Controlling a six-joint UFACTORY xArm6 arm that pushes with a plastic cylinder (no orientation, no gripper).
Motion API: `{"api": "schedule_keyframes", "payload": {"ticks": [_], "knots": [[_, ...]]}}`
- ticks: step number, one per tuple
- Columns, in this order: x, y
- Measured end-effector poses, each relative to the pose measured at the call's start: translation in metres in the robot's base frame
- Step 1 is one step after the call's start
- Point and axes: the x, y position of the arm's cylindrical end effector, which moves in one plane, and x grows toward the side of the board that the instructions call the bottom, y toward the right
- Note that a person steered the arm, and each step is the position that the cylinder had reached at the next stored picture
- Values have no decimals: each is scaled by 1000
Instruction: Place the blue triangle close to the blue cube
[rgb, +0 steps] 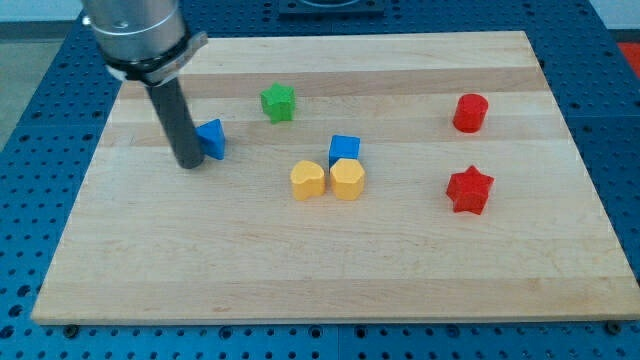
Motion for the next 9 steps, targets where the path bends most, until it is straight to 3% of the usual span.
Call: {"api": "schedule_keyframes", "payload": {"ticks": [1, 2, 4, 6, 9], "knots": [[1, -53], [-28, -48], [-33, 103], [-47, 64], [-37, 149]]}}
